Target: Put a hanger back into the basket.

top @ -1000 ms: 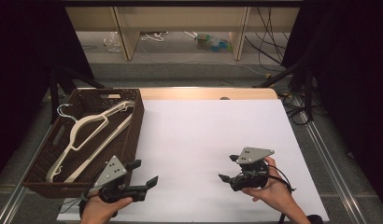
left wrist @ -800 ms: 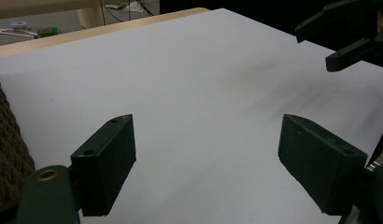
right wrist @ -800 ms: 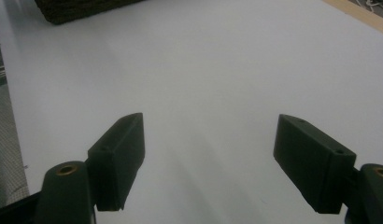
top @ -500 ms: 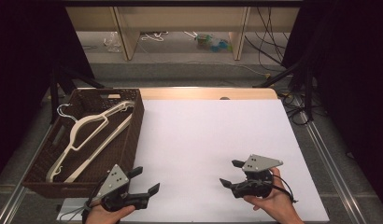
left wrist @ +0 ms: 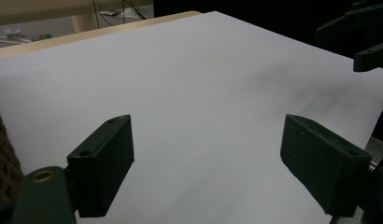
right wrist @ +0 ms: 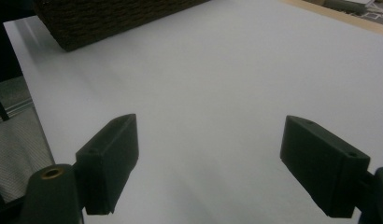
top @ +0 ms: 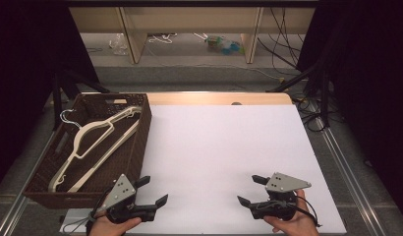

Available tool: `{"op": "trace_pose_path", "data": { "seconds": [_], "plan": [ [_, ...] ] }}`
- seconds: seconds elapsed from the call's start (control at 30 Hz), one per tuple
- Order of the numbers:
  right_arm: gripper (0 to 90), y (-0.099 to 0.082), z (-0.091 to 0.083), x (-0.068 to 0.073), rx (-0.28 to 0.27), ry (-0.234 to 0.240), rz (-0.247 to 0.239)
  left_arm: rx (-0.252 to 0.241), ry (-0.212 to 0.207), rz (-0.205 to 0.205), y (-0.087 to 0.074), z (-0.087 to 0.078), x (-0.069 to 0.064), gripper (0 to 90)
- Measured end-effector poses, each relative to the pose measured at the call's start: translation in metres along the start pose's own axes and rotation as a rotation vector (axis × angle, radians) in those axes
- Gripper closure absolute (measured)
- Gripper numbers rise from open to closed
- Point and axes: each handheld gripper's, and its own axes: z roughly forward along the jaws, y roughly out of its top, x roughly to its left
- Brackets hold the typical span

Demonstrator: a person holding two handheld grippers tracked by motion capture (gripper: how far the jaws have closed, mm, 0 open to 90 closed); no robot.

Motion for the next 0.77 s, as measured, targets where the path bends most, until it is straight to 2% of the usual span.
{"op": "trace_pose_path", "data": {
  "seconds": [0.03, 0.07, 0.1, 0.17, 0.2, 0.23, 0.3, 0.37, 0.4, 0.43, 0.47, 0.53, 0.67, 0.7, 0.77],
  "plan": [
    [20.4, -0.0014, -0.0013, 0.0, -0.003, -0.008, -0.001, -0.004, -0.001, -0.013, -0.0002, -0.0003, -0.0007, 16.8],
    [20.2, -0.0025, -0.0027, 0.0003, 0.001, -0.004, 0.006, -0.01, -0.011, -0.008, -0.0002, -0.0004, -0.0001, 16.4],
    [20.0, -0.0034, -0.0039, -0.0006, -0.008, -0.016, -0.008, -0.012, -0.007, -0.006, 0.0, -0.0009, -0.0001, 16.0],
    [19.9, -0.0052, -0.0064, 0.0, -0.001, -0.012, 0.009, -0.012, 0.002, -0.005, 0.0005, -0.0018, 0.001, 16.0],
    [19.7, -0.0059, -0.0074, -0.0007, -0.009, -0.023, -0.001, -0.018, -0.002, 0.008, 0.0008, -0.0018, 0.0029, 16.0],
    [19.7, -0.0067, -0.0086, -0.0001, 0.0, -0.018, 0.008, -0.017, 0.007, -0.015, 0.0003, -0.0022, 0.0027, 16.0],
    [19.7, -0.0076, -0.0095, -0.0004, 0.0, -0.02, 0.009, -0.017, 0.008, -0.003, 0.0005, -0.0032, 0.0048, 16.0],
    [19.7, -0.0078, -0.0084, -0.0011, -0.005, -0.011, 0.011, -0.027, 0.005, -0.009, 0.0001, -0.0028, 0.0056, 16.0],
    [19.7, -0.0073, -0.0091, -0.0015, 0.009, -0.012, 0.008, -0.024, 0.005, -0.003, 0.0003, -0.003, 0.0058, 16.0],
    [19.7, -0.0072, -0.0088, -0.0015, 0.009, -0.011, 0.006, -0.016, 0.014, -0.014, 0.0003, -0.0034, 0.0045, 16.0],
    [19.7, -0.0072, -0.0086, -0.0013, 0.009, -0.008, 0.007, -0.016, 0.005, 0.002, 0.0005, -0.0028, 0.0052, 16.0],
    [19.8, -0.0075, -0.0086, -0.0007, 0.006, -0.016, 0.005, -0.018, 0.007, -0.007, 0.0001, -0.0016, 0.0038, 16.0],
    [19.8, -0.0081, -0.0076, -0.0009, 0.007, -0.016, -0.002, -0.013, -0.002, 0.009, 0.0003, -0.001, 0.0045, 16.0],
    [19.8, -0.0084, -0.0072, -0.0013, 0.007, -0.015, -0.007, -0.007, 0.006, -0.003, 0.0002, -0.0012, 0.0035, 16.0],
    [19.8, -0.0087, -0.0065, -0.0012, 0.013, -0.016, -0.006, -0.005, 0.002, -0.001, 0.0, -0.0006, 0.0032, 16.0]
  ]
}}
